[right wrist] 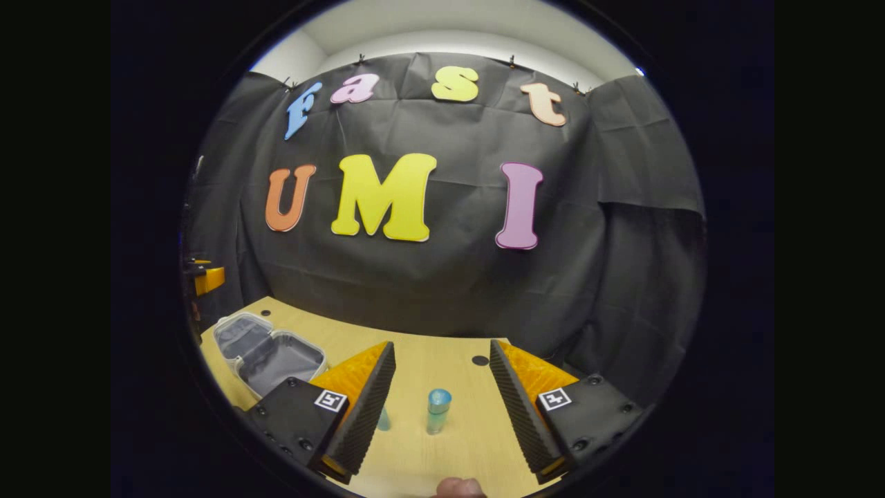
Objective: First open the suitcase, pack the skin care products into it, and then close the suitcase.
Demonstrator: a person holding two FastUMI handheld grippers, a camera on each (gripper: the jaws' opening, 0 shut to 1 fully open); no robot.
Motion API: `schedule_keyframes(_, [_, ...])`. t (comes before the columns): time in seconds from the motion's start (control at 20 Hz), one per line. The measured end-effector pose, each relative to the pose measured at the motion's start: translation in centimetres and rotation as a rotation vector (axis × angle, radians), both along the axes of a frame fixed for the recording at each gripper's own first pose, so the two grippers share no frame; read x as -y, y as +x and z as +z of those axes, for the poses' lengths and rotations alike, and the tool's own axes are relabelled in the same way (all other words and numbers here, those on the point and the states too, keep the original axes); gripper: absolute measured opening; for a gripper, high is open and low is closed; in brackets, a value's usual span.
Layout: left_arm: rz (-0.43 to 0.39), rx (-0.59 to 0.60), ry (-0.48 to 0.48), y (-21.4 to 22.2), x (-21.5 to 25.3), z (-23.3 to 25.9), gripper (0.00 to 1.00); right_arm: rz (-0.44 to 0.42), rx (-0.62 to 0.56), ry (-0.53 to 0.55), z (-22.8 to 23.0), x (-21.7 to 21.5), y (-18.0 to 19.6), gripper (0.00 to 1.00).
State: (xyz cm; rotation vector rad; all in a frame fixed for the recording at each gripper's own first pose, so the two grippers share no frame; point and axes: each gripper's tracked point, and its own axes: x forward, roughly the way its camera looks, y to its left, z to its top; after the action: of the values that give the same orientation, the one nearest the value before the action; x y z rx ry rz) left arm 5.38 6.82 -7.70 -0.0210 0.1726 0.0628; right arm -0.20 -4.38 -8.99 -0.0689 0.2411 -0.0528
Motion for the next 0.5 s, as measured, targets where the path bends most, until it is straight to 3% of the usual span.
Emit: schedule_keyframes(0.5, [-0.319,-0.138,0.035,-1.5,18.7,-6.2,0.98,0.023,-0.101,0.026,-3.9,6.2,-0.9,0.82])
